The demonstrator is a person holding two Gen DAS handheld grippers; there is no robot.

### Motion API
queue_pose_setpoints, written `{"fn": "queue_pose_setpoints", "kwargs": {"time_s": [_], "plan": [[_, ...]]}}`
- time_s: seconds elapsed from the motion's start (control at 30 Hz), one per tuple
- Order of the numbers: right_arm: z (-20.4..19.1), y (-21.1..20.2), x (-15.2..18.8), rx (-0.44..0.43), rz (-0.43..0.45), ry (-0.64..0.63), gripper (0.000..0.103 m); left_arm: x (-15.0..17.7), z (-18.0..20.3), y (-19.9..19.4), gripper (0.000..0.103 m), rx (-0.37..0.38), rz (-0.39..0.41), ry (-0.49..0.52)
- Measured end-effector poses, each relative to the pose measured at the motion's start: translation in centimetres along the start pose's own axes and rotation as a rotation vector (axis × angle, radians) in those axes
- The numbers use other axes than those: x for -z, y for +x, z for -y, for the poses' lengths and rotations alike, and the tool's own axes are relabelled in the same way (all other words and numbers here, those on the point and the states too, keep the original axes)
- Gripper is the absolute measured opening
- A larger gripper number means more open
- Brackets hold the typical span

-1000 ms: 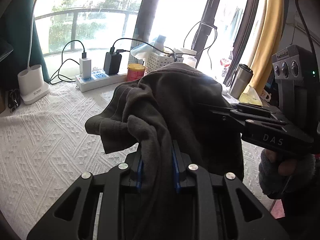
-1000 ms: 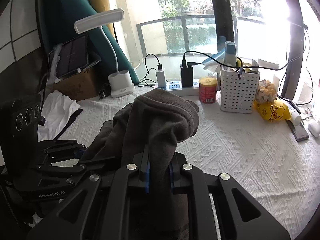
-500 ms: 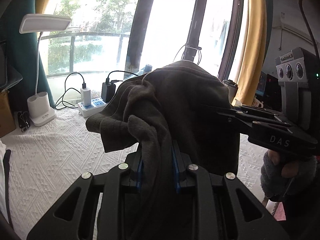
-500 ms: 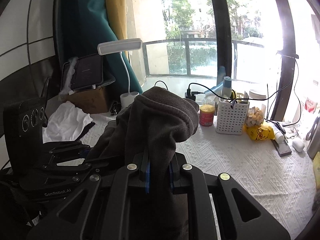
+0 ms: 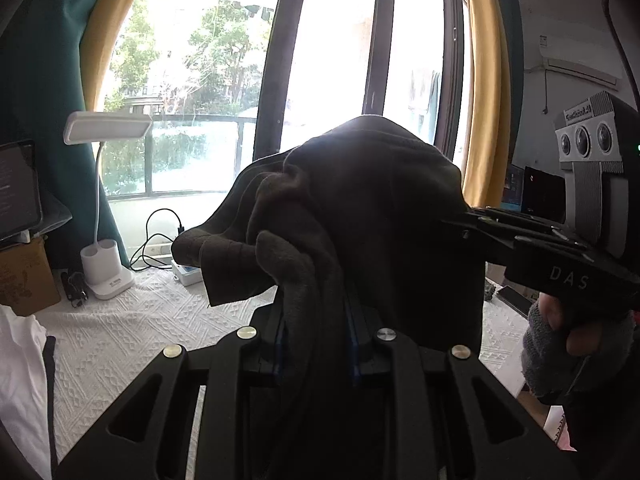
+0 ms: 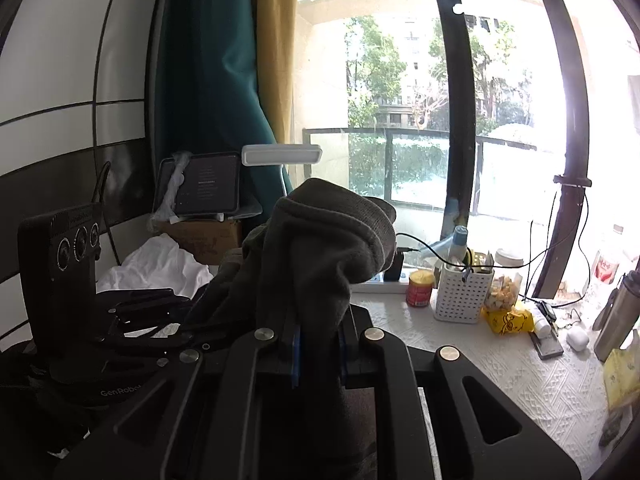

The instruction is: Fold small clothes

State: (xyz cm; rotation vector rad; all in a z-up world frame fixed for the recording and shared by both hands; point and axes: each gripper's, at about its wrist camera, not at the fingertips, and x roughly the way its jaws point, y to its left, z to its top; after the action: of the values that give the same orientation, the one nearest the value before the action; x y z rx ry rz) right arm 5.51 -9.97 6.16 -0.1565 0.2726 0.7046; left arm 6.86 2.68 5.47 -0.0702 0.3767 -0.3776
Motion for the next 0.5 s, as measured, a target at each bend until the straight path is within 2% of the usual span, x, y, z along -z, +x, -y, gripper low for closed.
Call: {"fn": "queue_pose_setpoints", "kwargs": {"time_s": [0.3, 0.5], "plan": [[-3.0, -2.2, -2.6, -0.029, 0.084, -0.069, 0.014, -1.1, -0.7, -3.9, 0.022, -0.031, 0.097, 0.009], [-6.0, -2.7, -3.9, -0.082, 0.132, -0.103, 0.014, -1.6, -2.3, -6.7, 0.022, -0.081, 0.138, 0.027]]}}
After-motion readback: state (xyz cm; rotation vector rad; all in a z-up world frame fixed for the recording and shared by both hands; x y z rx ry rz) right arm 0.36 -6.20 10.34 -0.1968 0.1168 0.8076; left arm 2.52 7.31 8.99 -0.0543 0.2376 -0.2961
